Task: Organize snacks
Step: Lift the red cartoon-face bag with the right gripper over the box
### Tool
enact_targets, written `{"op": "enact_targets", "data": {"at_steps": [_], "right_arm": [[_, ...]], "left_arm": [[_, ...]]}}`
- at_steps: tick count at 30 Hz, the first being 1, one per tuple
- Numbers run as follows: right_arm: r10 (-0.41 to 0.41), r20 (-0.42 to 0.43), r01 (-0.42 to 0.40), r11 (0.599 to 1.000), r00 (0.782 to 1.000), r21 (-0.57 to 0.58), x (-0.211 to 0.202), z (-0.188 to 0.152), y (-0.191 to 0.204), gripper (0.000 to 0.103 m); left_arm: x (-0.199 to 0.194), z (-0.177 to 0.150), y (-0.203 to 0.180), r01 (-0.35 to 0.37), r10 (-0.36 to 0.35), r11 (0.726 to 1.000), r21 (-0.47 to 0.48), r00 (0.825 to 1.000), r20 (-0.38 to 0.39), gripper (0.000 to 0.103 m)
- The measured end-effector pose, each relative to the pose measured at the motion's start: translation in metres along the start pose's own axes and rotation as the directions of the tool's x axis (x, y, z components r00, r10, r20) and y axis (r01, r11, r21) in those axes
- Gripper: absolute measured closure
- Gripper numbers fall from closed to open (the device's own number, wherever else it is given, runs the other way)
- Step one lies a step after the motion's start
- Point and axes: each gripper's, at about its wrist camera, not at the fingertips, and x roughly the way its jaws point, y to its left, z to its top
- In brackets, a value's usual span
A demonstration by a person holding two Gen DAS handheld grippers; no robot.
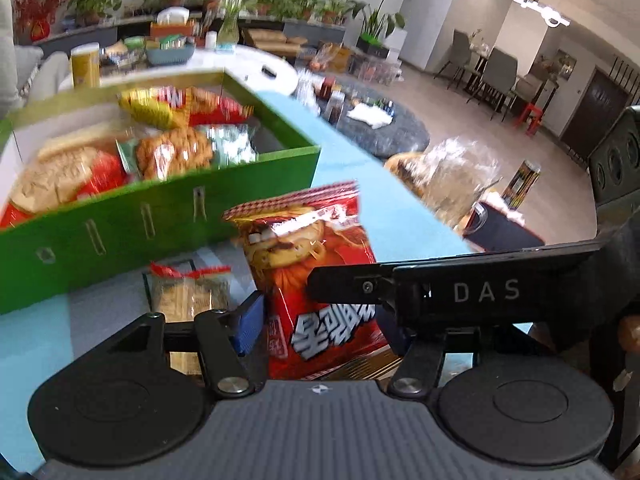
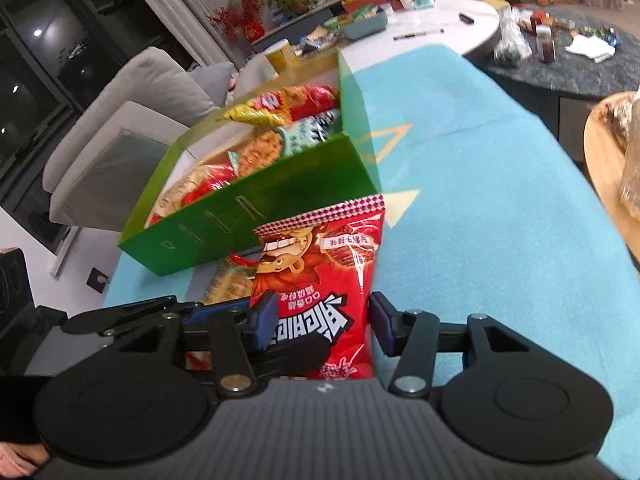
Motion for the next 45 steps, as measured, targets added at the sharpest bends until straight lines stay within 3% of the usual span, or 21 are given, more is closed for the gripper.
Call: {"op": "enact_targets", "data": {"at_steps": [9, 19, 31, 45], "right_arm": [[0.045, 0.111, -0.034, 0.995, 0.993, -0.099, -0.038, 0.013, 0.050, 0.054], [0.123, 0.157, -0.099, 0.983, 0.980, -0.154, -0.032, 0.035, 0.096, 0.054], [0.162, 0.137, -0.135, 0.974, 0.977, -0.183, 0.006, 0.065, 0.130, 0.054], [0.134, 0.085, -0.115, 0.973, 0.987, -0.200, 0.053, 0.087, 0.139, 0.054]], "left_arm": [[-0.063, 0.013, 0.004, -0.038, 0.036, 0.999, 0.004, 0.986, 0.160, 0.046], [-0.106, 0.024, 0.029, -0.120, 0.118, 0.993, -0.010, 0.958, 0.262, 0.046], [-0.105, 0.048, 0.079, -0.191, 0.199, 0.980, -0.053, 0.938, 0.285, 0.046], [-0.067, 0.067, 0.127, -0.214, 0.228, 0.973, -0.081, 0.941, 0.251, 0.046]]}}
